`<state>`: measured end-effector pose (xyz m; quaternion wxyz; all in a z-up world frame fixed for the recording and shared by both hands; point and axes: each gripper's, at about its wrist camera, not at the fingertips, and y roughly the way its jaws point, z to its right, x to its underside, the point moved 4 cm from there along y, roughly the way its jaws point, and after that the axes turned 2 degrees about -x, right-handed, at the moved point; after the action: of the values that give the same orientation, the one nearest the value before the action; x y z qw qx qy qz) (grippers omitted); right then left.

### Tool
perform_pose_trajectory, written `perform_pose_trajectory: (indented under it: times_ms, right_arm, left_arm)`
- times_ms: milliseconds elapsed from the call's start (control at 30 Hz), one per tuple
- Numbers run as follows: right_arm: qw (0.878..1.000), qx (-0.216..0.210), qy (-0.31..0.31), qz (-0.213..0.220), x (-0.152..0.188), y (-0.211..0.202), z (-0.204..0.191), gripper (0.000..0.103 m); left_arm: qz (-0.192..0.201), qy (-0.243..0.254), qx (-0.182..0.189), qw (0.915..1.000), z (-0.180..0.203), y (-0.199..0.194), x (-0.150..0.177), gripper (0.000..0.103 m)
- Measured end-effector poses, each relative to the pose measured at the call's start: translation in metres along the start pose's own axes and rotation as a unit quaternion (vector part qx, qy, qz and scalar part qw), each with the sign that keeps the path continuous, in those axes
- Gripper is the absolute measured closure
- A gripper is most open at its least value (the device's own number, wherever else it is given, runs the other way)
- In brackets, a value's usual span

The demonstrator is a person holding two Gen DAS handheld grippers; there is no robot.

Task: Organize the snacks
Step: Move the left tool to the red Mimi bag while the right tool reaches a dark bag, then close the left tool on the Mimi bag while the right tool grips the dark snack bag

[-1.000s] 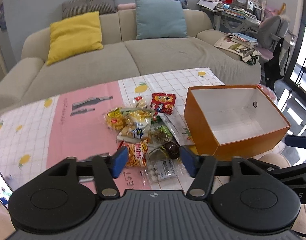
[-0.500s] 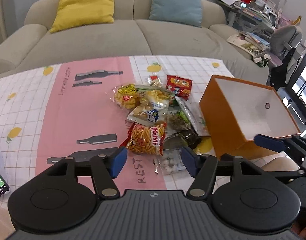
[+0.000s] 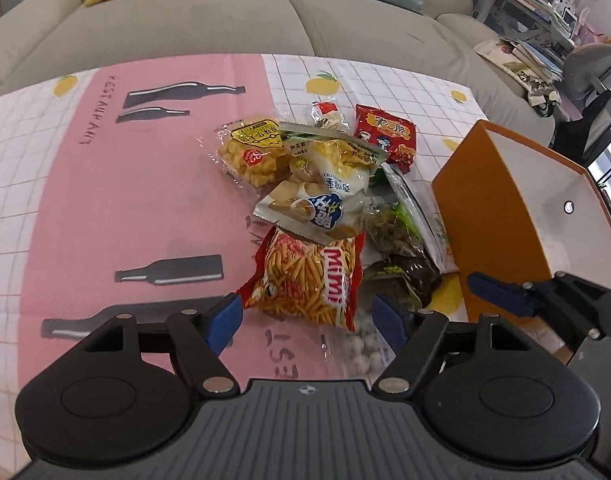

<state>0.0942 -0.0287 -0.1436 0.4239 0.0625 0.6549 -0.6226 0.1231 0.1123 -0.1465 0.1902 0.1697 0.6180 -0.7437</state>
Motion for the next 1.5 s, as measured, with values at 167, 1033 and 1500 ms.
perform_pose_trajectory:
  times_ms: [167, 1033, 1500]
  right_arm:
    - [1.0, -0.005, 0.006, -0.008, 0.001, 0.022, 0.001, 0.064]
    - [0.999, 0.033, -0.023, 0.006, 0.002, 0.037, 0.0, 0.102]
    - [0.999, -0.005, 0.001, 0.04, -0.015, 0.002, 0.003, 0.103]
  left_arm:
    - [-0.011, 0.011, 0.001, 0.9999, 0.003, 0.023, -0.006, 0.014]
    - [-0.029, 0.005, -0.034, 0.999, -0.007, 0.064, -0.007, 0.045]
    - [-0.008, -0.03, -0.039, 0.9988, -0.006, 0.005, 0.002, 0.049]
